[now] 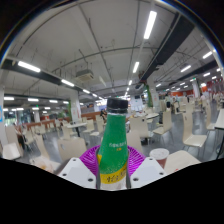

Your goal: Pour water

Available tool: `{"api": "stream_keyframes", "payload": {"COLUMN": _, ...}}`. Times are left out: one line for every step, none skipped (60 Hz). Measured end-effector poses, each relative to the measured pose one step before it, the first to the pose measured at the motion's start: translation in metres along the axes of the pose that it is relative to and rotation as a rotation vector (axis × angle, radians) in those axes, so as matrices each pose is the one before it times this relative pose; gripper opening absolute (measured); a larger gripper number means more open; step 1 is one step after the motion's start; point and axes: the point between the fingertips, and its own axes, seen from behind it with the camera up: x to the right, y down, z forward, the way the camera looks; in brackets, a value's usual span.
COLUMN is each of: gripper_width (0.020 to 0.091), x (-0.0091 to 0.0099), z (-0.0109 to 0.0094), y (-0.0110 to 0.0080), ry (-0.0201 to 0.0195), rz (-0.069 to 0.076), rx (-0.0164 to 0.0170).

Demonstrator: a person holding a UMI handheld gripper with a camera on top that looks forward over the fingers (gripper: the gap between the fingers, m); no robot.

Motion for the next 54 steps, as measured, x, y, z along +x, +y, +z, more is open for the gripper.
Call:
{"api": "stream_keyframes", "payload": {"gripper_width": 0.0332, "x": 0.00341, "z": 0.01200, "y": 0.01798, "ry": 0.01832, "rz": -0.0281, "rx": -0.02401}}
{"api": "stream_keyframes", "payload": {"gripper_width": 0.0334, "x": 0.00815, "z": 0.00029, "y": 0.01382, "ry": 0.01548, "rz": -0.0371, "rx": -0.02256}}
{"api": "stream_keyframes", "payload": {"gripper_width": 0.0333, "x": 0.00617, "z": 0.00066, "y": 0.01406, "ry": 0.01062, "rz": -0.0341, "rx": -0.02313}}
{"api": "stream_keyframes", "payload": {"gripper_width": 0.0332, "x": 0.00469, "z": 0.00108, "y": 0.01283, "ry": 0.00735, "rz": -0.0312, "rx": -0.01760}}
{"api": "stream_keyframes", "payload": {"gripper_width": 0.0334, "x": 0.01220, "z": 0.00201, "y": 0.01737, "ry": 0.00528, "rz": -0.0345, "rx": -0.01072}}
{"api": "stream_keyframes", "payload": {"gripper_width": 0.0333, "x": -0.00569, "z": 0.00047, "y": 0.00774, "ry": -0.00089, "rz": -0.0157, "rx": -0.01306}}
{"api": "stream_keyframes", "payload": {"gripper_width": 0.0332, "x": 0.00196, "z": 0.00180, "y": 0.01156, "ry": 0.00188, "rz": -0.0183, "rx": -0.01128}}
{"api": "stream_keyframes", "payload": {"gripper_width": 0.0333, "x": 0.00113, "z": -0.00372, "y": 0.00008, "ry": 0.00364, "rz": -0.0137, "rx": -0.01411}}
{"api": "stream_keyframes", "payload": {"gripper_width": 0.0333, "x": 0.00038, "z": 0.00224, "y": 0.01016, "ry": -0.00092, "rz": -0.0060, "rx": -0.01536}}
{"api": "stream_keyframes", "payload": {"gripper_width": 0.0333, "x": -0.00129, "z": 0.00261, "y": 0.00939, "ry": -0.00628, "rz": -0.0027, "rx": -0.01327}}
{"api": "stream_keyframes", "payload": {"gripper_width": 0.0334, "x": -0.00263, "z": 0.00282, "y": 0.00597, "ry": -0.00852, "rz": 0.0003, "rx": -0.00860}}
{"api": "stream_keyframes", "payload": {"gripper_width": 0.0333, "x": -0.00201, "z": 0.00260, "y": 0.00576, "ry": -0.00764, "rz": 0.0018, "rx": -0.00735}}
{"api": "stream_keyframes", "payload": {"gripper_width": 0.0332, "x": -0.00094, "z": 0.00230, "y": 0.01566, "ry": -0.00321, "rz": -0.0019, "rx": -0.00925}}
{"api": "stream_keyframes", "payload": {"gripper_width": 0.0333, "x": -0.00030, "z": -0.00716, "y": 0.00357, "ry": -0.00333, "rz": -0.0024, "rx": -0.01147}}
{"api": "stream_keyframes", "payload": {"gripper_width": 0.0333, "x": -0.00096, "z": 0.00240, "y": 0.00574, "ry": -0.00220, "rz": -0.0024, "rx": -0.00826}}
{"api": "stream_keyframes", "payload": {"gripper_width": 0.0333, "x": -0.00007, "z": 0.00212, "y": 0.00465, "ry": 0.00047, "rz": -0.0030, "rx": -0.00431}}
{"api": "stream_keyframes", "payload": {"gripper_width": 0.0341, "x": 0.00026, "z": 0.00170, "y": 0.00417, "ry": 0.00236, "rz": -0.0033, "rx": -0.00470}}
{"api": "stream_keyframes", "payload": {"gripper_width": 0.0339, "x": 0.00219, "z": -0.00790, "y": -0.01313, "ry": 0.00060, "rz": -0.0003, "rx": 0.03584}}
{"api": "stream_keyframes", "payload": {"gripper_width": 0.0337, "x": -0.00395, "z": 0.01243, "y": 0.00620, "ry": 0.00095, "rz": -0.0011, "rx": 0.01980}}
{"api": "stream_keyframes", "payload": {"gripper_width": 0.0347, "x": 0.00032, "z": 0.00024, "y": 0.00177, "ry": -0.00068, "rz": 0.0022, "rx": 0.00115}}
{"api": "stream_keyframes", "payload": {"gripper_width": 0.0343, "x": -0.00022, "z": -0.00933, "y": -0.00007, "ry": 0.00029, "rz": 0.0012, "rx": 0.00888}}
{"api": "stream_keyframes", "payload": {"gripper_width": 0.0339, "x": 0.00134, "z": -0.00289, "y": -0.00281, "ry": 0.00359, "rz": -0.0028, "rx": 0.01154}}
{"api": "stream_keyframes", "payload": {"gripper_width": 0.0341, "x": 0.00050, "z": -0.00219, "y": 0.00214, "ry": 0.00120, "rz": -0.0004, "rx": -0.00459}}
{"api": "stream_keyframes", "payload": {"gripper_width": 0.0340, "x": 0.00015, "z": -0.00062, "y": -0.00259, "ry": 0.00105, "rz": 0.0063, "rx": 0.01239}}
{"api": "stream_keyframes", "payload": {"gripper_width": 0.0338, "x": -0.00004, "z": 0.00723, "y": 0.00493, "ry": 0.00441, "rz": 0.0054, "rx": -0.00306}}
{"api": "stream_keyframes", "payload": {"gripper_width": 0.0340, "x": 0.00010, "z": -0.00066, "y": -0.00031, "ry": 0.00201, "rz": 0.0038, "rx": 0.00212}}
{"api": "stream_keyframes", "payload": {"gripper_width": 0.0341, "x": -0.00070, "z": 0.00013, "y": -0.00004, "ry": 0.00037, "rz": -0.0024, "rx": 0.00045}}
{"api": "stream_keyframes", "payload": {"gripper_width": 0.0338, "x": -0.00056, "z": 0.00004, "y": -0.00008, "ry": -0.00071, "rz": -0.0071, "rx": -0.00025}}
{"api": "stream_keyframes", "payload": {"gripper_width": 0.0341, "x": -0.00025, "z": -0.00005, "y": 0.00003, "ry": -0.00024, "rz": -0.0052, "rx": -0.00059}}
{"api": "stream_keyframes", "payload": {"gripper_width": 0.0339, "x": 0.00012, "z": 0.00726, "y": 0.00064, "ry": 0.00164, "rz": 0.0005, "rx": -0.00041}}
{"api": "stream_keyframes", "payload": {"gripper_width": 0.0337, "x": -0.00006, "z": 0.00086, "y": 0.00031, "ry": 0.00099, "rz": 0.0018, "rx": -0.00175}}
{"api": "stream_keyframes", "payload": {"gripper_width": 0.0340, "x": 0.00067, "z": 0.00034, "y": 0.00047, "ry": 0.00218, "rz": 0.0026, "rx": -0.00205}}
{"api": "stream_keyframes", "payload": {"gripper_width": 0.0340, "x": 0.00057, "z": -0.00018, "y": 0.00011, "ry": 0.00216, "rz": 0.0023, "rx": -0.00071}}
{"api": "stream_keyframes", "payload": {"gripper_width": 0.0339, "x": -0.00158, "z": -0.00693, "y": -0.00046, "ry": 0.00135, "rz": 0.0024, "rx": -0.00012}}
{"api": "stream_keyframes", "payload": {"gripper_width": 0.0361, "x": 0.00017, "z": -0.00148, "y": 0.00018, "ry": 0.00136, "rz": 0.0016, "rx": -0.00033}}
{"api": "stream_keyframes", "payload": {"gripper_width": 0.0362, "x": 0.00011, "z": -0.00129, "y": 0.00011, "ry": 0.00197, "rz": 0.0000, "rx": -0.00133}}
{"api": "stream_keyframes", "payload": {"gripper_width": 0.0363, "x": 0.00002, "z": -0.00117, "y": 0.00011, "ry": 0.00063, "rz": -0.0017, "rx": -0.00272}}
{"api": "stream_keyframes", "payload": {"gripper_width": 0.0388, "x": 0.00032, "z": -0.00219, "y": 0.00063, "ry": 0.00202, "rz": -0.0004, "rx": -0.00558}}
{"api": "stream_keyframes", "payload": {"gripper_width": 0.0391, "x": 0.00042, "z": -0.00164, "y": 0.00007, "ry": 0.00422, "rz": 0.0020, "rx": -0.00456}}
{"api": "stream_keyframes", "payload": {"gripper_width": 0.0415, "x": -0.00046, "z": 0.01146, "y": 0.00138, "ry": 0.00371, "rz": 0.0030, "rx": -0.00777}}
{"api": "stream_keyframes", "payload": {"gripper_width": 0.0439, "x": 0.00023, "z": -0.00016, "y": 0.00061, "ry": 0.00379, "rz": 0.0030, "rx": -0.00878}}
{"api": "stream_keyframes", "payload": {"gripper_width": 0.0465, "x": 0.00134, "z": -0.00384, "y": -0.00034, "ry": 0.00186, "rz": 0.0003, "rx": -0.00983}}
{"api": "stream_keyframes", "payload": {"gripper_width": 0.0490, "x": -0.00052, "z": -0.00163, "y": 0.00137, "ry": 0.00127, "rz": -0.0036, "rx": -0.01299}}
{"api": "stream_keyframes", "payload": {"gripper_width": 0.0512, "x": -0.00032, "z": -0.00169, "y": 0.00110, "ry": 0.00108, "rz": -0.0063, "rx": -0.01472}}
{"api": "stream_keyframes", "payload": {"gripper_width": 0.0534, "x": -0.00004, "z": -0.00209, "y": 0.00256, "ry": 0.00232, "rz": -0.0058, "rx": -0.02017}}
{"api": "stream_keyframes", "payload": {"gripper_width": 0.0569, "x": 0.00021, "z": -0.00172, "y": 0.00327, "ry": 0.00264, "rz": -0.0072, "rx": -0.02447}}
{"api": "stream_keyframes", "payload": {"gripper_width": 0.0618, "x": 0.00011, "z": -0.00216, "y": 0.00300, "ry": 0.00203, "rz": -0.0056, "rx": -0.02417}}
{"api": "stream_keyframes", "payload": {"gripper_width": 0.0680, "x": -0.00056, "z": 0.00745, "y": 0.00435, "ry": 0.00228, "rz": 0.0005, "rx": -0.01729}}
{"api": "stream_keyframes", "payload": {"gripper_width": 0.0732, "x": 0.00050, "z": -0.00542, "y": -0.00087, "ry": 0.00334, "rz": 0.0028, "rx": -0.01541}}
{"api": "stream_keyframes", "payload": {"gripper_width": 0.0792, "x": -0.00011, "z": -0.00235, "y": -0.00049, "ry": 0.00228, "rz": 0.0044, "rx": -0.01097}}
{"api": "stream_keyframes", "payload": {"gripper_width": 0.0853, "x": -0.00028, "z": -0.00344, "y": -0.00053, "ry": 0.00188, "rz": 0.0062, "rx": -0.00904}}
{"api": "stream_keyframes", "payload": {"gripper_width": 0.0869, "x": -0.00004, "z": -0.00406, "y": -0.00021, "ry": 0.00137, "rz": 0.0073, "rx": -0.01066}}
{"api": "stream_keyframes", "payload": {"gripper_width": 0.0856, "x": -0.00077, "z": -0.00414, "y": 0.00000, "ry": -0.00058, "rz": 0.0080, "rx": -0.01210}}
{"api": "stream_keyframes", "payload": {"gripper_width": 0.0841, "x": -0.00091, "z": -0.00437, "y": 0.00083, "ry": -0.00182, "rz": 0.0080, "rx": -0.01481}}
